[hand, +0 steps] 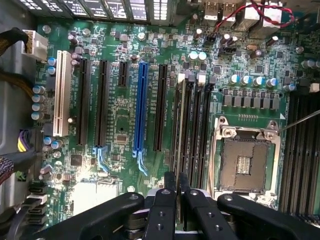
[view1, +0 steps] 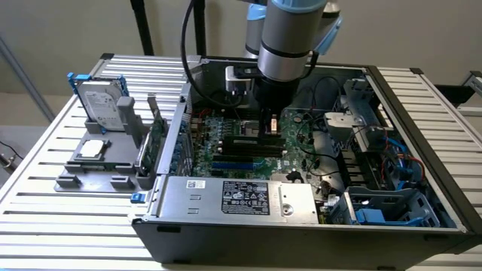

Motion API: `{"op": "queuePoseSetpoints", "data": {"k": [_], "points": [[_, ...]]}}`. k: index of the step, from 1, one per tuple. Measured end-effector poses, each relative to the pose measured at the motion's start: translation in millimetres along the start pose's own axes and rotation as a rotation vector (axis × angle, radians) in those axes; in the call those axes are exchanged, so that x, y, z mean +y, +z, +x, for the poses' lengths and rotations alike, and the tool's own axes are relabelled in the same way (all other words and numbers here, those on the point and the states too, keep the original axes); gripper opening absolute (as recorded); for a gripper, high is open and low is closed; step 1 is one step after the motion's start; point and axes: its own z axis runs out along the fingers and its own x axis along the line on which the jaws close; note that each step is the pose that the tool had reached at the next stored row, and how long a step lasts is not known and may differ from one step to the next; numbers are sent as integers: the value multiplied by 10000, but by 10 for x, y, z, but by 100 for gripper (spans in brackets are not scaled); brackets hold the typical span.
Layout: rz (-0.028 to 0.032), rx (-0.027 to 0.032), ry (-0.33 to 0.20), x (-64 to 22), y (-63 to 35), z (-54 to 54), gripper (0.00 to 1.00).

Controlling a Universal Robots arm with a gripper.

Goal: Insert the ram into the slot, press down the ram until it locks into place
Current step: 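Insert the ram into the slot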

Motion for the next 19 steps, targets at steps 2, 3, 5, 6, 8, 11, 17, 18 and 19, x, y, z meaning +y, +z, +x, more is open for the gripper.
{"op": "queuePoseSetpoints", "data": {"k": [2,3,5,6,8,11,17,18,19], "points": [[1,-23,-1,2,36,20,13],[4,-47,-1,2,51,26,13],[5,-79,-1,2,69,27,13],[5,-81,-2,1,69,27,13],[4,-82,-3,1,69,27,13],[5,-83,-3,1,72,28,13],[12,-84,-2,16,98,27,13],[15,-87,-4,15,101,27,13],[15,-90,-4,15,103,27,13]]}}
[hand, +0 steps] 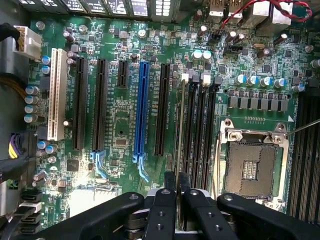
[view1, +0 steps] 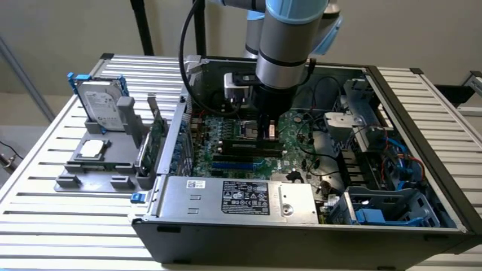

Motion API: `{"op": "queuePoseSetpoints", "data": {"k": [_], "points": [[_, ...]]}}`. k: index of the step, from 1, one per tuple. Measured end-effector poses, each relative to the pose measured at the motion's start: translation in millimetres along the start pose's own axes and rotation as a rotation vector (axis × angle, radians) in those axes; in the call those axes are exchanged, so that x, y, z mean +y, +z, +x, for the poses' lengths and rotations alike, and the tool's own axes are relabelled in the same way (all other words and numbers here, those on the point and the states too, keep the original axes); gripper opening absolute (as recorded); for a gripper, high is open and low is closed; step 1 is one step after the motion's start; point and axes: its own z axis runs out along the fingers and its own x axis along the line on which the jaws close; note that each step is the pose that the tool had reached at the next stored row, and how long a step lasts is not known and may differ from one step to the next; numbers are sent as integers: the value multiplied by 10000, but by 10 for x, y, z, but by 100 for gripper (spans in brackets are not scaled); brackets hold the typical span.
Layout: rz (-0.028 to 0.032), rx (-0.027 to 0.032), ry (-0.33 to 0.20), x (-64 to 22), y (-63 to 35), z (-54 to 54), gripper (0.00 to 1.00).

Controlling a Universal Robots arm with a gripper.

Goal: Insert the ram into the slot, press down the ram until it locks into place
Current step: 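Insert the ram into the slot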

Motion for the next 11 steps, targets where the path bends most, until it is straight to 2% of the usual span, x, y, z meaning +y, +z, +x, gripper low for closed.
{"op": "queuePoseSetpoints", "data": {"k": [11], "points": [[5,-53,46,-2,38,-5,13]]}}
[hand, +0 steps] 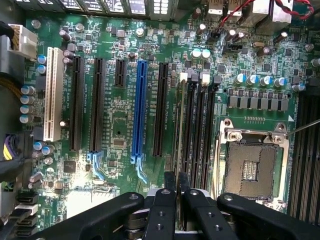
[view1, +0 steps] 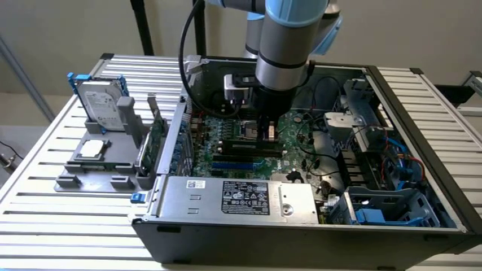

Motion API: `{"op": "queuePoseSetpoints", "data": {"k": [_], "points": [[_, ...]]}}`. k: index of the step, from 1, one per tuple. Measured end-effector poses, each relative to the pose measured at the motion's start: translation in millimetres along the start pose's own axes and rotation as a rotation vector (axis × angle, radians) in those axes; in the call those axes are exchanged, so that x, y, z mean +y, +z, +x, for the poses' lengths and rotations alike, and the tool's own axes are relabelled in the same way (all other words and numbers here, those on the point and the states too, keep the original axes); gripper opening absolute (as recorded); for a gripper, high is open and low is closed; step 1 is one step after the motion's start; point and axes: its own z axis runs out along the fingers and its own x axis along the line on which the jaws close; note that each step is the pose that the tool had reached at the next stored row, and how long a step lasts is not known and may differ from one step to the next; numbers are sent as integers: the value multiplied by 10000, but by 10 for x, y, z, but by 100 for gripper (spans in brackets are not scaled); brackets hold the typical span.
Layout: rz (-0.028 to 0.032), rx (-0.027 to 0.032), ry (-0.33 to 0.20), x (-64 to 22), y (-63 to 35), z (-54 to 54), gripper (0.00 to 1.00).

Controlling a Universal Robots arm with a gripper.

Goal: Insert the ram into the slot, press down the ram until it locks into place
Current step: 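Insert the ram into the slot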

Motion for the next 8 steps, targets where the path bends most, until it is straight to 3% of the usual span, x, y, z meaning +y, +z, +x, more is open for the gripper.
{"op": "queuePoseSetpoints", "data": {"k": [8], "points": [[3,-15,72,-1,27,-12,13]]}}
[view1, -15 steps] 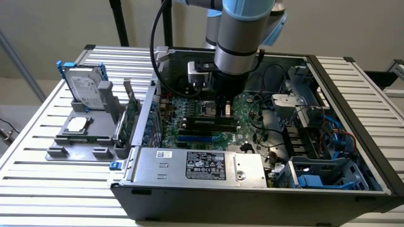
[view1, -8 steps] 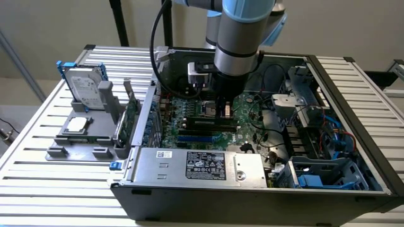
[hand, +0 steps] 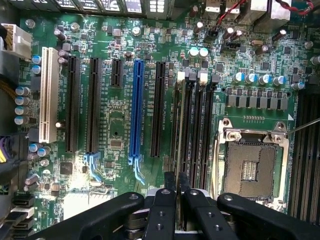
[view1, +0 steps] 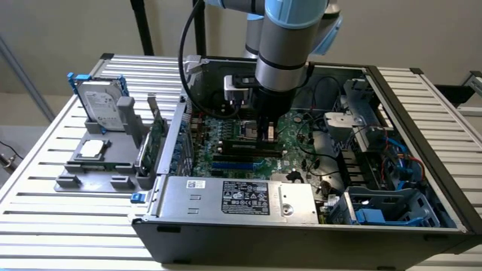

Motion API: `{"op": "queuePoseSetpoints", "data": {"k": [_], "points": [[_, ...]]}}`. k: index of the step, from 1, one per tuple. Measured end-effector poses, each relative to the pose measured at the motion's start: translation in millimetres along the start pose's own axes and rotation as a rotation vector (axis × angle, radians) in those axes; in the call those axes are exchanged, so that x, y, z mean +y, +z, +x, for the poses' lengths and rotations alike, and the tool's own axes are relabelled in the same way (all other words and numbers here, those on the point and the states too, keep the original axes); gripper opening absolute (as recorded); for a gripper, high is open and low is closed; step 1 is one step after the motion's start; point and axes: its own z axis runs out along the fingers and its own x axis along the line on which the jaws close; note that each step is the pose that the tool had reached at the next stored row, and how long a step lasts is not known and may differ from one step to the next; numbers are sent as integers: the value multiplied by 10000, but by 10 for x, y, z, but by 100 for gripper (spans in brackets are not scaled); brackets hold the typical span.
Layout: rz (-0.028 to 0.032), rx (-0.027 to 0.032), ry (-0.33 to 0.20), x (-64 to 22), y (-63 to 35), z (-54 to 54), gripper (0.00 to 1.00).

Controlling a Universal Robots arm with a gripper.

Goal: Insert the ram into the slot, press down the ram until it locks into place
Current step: 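Insert the ram into the slot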

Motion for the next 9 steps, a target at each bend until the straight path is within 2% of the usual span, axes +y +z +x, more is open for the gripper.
{"op": "queuePoseSetpoints", "data": {"k": [9], "points": [[56,5,-1,-1,45,1,13]]}}
